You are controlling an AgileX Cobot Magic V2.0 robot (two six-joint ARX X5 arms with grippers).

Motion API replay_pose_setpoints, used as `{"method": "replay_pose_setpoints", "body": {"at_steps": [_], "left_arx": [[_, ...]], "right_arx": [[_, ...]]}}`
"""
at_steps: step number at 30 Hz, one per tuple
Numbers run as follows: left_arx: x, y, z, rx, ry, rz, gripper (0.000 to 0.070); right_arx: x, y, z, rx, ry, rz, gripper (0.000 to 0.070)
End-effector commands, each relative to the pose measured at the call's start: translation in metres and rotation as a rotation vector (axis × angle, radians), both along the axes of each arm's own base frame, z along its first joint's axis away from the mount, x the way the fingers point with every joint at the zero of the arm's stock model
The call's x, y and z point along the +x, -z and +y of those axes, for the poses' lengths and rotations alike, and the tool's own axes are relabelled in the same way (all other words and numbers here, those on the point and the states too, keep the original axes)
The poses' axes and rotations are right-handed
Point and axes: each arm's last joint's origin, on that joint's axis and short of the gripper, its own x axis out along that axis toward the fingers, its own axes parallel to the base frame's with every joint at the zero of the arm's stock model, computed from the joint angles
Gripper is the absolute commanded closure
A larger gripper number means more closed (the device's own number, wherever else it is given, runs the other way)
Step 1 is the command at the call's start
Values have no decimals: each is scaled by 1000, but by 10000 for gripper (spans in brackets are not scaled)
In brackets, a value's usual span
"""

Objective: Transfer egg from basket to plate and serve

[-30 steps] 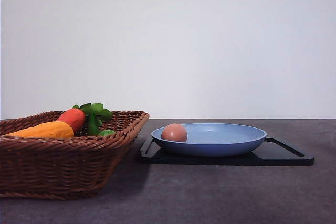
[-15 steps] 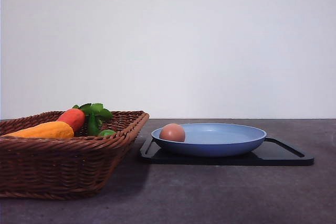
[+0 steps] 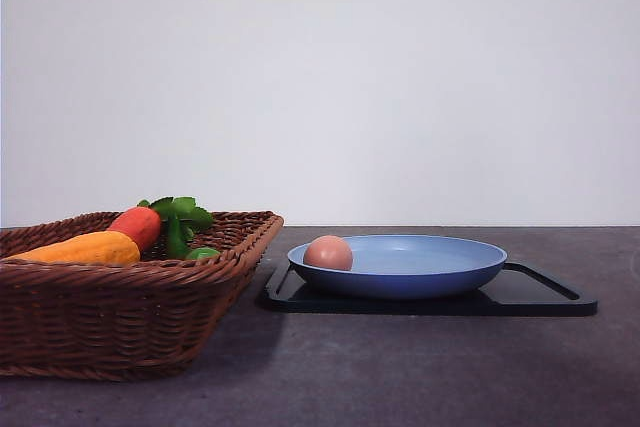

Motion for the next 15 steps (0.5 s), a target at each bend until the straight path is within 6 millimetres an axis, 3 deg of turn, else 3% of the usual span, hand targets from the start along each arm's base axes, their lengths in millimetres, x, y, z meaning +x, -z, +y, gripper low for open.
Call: {"method": "replay_pose_setpoints", "body": {"at_steps": [1,15], "left_arx": [[1,8,0,-4,-2,12,700],[1,8,0,-4,-2,11,700]], "right_arx": [[-2,6,-3,-8,5,-19,700],[-1,70,-9,-9,47,46,700]]}}
